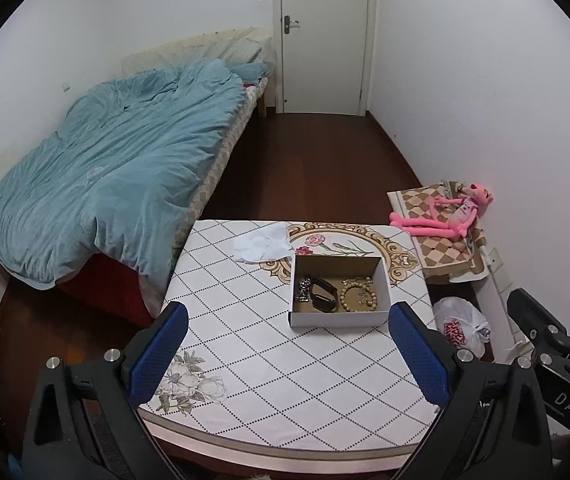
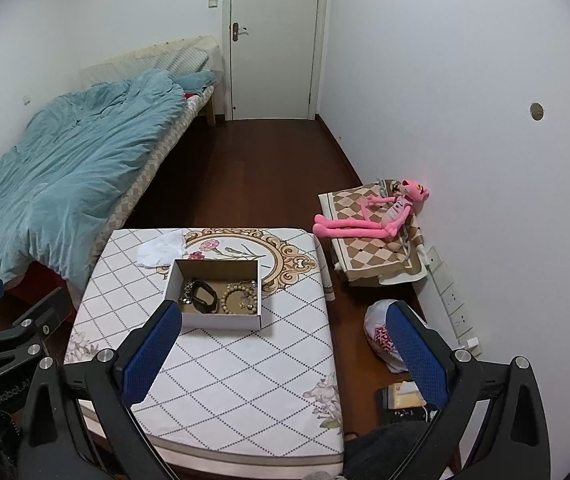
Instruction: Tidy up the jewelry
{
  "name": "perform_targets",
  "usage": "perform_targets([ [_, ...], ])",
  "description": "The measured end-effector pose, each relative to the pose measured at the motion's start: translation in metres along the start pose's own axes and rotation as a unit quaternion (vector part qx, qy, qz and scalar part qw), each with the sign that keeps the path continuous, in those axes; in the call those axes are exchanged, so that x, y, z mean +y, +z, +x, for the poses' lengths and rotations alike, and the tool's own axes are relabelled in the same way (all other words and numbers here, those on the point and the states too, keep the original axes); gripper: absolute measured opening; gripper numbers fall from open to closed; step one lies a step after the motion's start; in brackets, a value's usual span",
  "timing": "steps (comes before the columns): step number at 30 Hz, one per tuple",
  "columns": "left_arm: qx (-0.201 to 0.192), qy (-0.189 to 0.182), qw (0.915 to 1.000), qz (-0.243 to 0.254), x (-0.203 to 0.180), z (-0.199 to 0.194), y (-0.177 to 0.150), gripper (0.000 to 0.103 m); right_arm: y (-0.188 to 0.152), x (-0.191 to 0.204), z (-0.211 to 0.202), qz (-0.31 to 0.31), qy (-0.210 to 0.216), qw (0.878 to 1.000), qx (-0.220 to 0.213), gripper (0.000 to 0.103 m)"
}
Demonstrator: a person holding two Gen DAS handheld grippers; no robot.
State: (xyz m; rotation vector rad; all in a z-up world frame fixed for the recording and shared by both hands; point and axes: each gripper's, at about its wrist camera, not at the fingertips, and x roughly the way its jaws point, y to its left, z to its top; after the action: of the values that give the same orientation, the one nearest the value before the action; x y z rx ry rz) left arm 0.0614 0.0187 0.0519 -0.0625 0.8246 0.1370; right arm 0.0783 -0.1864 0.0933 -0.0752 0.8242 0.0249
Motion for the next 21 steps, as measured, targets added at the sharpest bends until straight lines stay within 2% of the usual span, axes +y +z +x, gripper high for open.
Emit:
perform_targets([
  [11, 0.044, 0.011, 0.9989, 0.005, -0.003, 0.054, 0.014, 0.102, 0.014, -0.002, 0.064, -0.003, -0.009, 0.999, 0.038, 0.103],
  [21, 0.065, 0.01, 0.9978, 0.005, -0.006, 0.074, 0.019, 0.102, 0.017, -0.003, 0.101, -0.001, -0.009, 0.997, 0.071, 0.103],
])
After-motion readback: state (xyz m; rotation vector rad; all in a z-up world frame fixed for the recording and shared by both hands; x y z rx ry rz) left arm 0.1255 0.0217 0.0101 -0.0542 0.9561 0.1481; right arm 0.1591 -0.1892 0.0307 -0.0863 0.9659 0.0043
